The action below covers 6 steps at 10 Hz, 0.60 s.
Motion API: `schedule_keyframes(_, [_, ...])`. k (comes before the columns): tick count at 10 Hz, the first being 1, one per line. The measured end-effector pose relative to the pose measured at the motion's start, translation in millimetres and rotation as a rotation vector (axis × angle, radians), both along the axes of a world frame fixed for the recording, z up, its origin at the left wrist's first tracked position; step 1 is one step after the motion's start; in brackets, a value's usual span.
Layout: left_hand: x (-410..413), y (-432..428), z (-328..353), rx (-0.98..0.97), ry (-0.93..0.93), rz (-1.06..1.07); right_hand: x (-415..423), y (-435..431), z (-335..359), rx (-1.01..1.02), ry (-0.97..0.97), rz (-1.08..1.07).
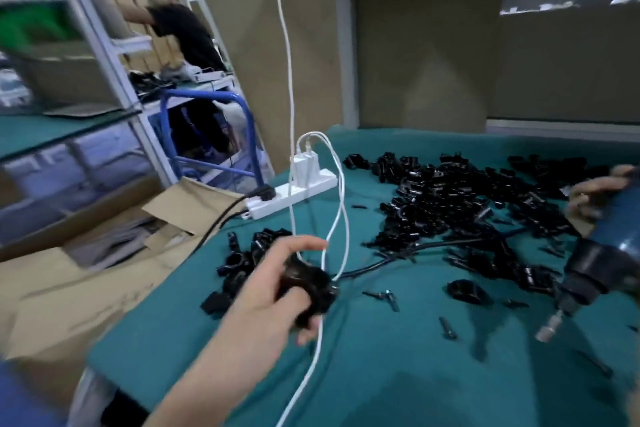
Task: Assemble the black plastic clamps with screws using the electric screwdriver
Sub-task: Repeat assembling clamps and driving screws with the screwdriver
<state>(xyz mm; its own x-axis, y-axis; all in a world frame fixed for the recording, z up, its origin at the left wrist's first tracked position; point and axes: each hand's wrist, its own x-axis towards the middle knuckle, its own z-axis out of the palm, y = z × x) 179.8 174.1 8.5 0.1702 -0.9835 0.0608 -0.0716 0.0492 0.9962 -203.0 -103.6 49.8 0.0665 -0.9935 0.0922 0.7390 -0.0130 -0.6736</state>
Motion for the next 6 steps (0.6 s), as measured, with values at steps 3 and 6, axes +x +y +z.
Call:
schedule_keyframes(3, [118,-79,1,0.126,-0.584,0.442,83,110,-22,0.284,0.545,-0.222])
schedule_keyframes(6, [116,-142,-30,0.233,-1.064,-0.023,67,155,-101,0.325,0.756,-0.478])
